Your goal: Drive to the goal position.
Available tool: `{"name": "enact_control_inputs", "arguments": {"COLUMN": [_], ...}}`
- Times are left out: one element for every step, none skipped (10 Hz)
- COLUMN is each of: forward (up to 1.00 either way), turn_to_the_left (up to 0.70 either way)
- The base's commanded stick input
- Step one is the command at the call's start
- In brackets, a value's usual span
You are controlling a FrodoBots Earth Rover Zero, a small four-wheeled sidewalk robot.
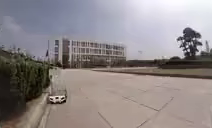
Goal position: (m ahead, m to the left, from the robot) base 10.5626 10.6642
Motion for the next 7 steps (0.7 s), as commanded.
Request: {"name": "enact_control_inputs", "arguments": {"forward": [0.70,0.70,0.70,0.70,0.70,0.70,0.70], "turn_to_the_left": [0.00,0.00,0.00,0.00,0.00,0.00,0.00]}}
